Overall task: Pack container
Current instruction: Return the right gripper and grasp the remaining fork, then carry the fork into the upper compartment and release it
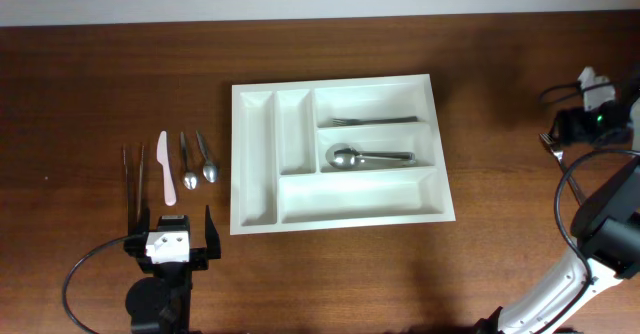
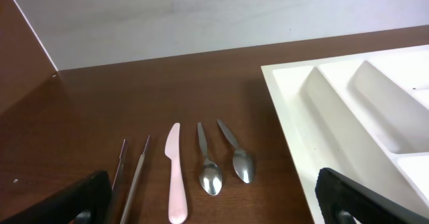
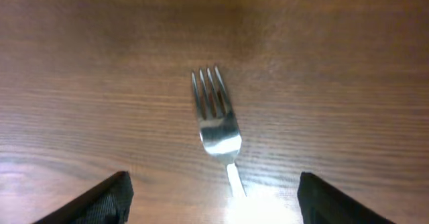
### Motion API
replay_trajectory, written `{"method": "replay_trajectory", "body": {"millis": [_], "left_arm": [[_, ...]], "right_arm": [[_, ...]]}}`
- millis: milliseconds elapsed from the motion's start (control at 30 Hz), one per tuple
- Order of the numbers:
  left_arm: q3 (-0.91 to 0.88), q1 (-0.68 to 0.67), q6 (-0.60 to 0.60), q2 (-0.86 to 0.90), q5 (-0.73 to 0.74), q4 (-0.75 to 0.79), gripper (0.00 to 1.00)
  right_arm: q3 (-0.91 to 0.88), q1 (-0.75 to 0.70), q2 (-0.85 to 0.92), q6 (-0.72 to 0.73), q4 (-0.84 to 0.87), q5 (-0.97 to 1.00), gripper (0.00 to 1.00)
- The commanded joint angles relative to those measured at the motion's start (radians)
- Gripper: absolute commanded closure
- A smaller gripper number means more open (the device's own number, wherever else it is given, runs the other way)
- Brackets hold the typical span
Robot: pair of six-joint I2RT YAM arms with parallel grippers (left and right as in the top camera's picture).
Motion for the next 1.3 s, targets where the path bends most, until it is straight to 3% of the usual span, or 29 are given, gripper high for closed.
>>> {"method": "replay_trajectory", "body": {"millis": [0,233,433,533,733,867,1267], "left_arm": [[-0.007,-0.006,0.016,-0.008,0.011,0.006,0.01],[-0.007,-0.006,0.016,-0.008,0.011,0.006,0.01],[-0.007,-0.006,0.016,-0.008,0.011,0.006,0.01],[-0.007,-0.006,0.016,-0.008,0.011,0.006,0.01],[-0.007,-0.006,0.016,-0.008,0.011,0.006,0.01],[-0.007,-0.006,0.016,-0.008,0.011,0.006,0.01],[-0.007,-0.006,0.016,-0.008,0.011,0.006,0.01]], "right_arm": [[-0.095,-0.003,0.016,-0.033,0.064,-0.002,0.23],[-0.273,-0.003,0.016,-0.032,0.217,0.002,0.28],[-0.317,-0.003,0.016,-0.015,0.252,0.002,0.35],[-0.316,-0.003,0.016,-0.005,0.252,0.001,0.54],[-0.316,-0.003,0.016,0.045,0.252,-0.005,0.73],[-0.306,0.001,0.016,0.074,0.251,-0.047,0.94],[-0.077,0.148,0.006,0.132,0.114,-0.116,0.96]]}}
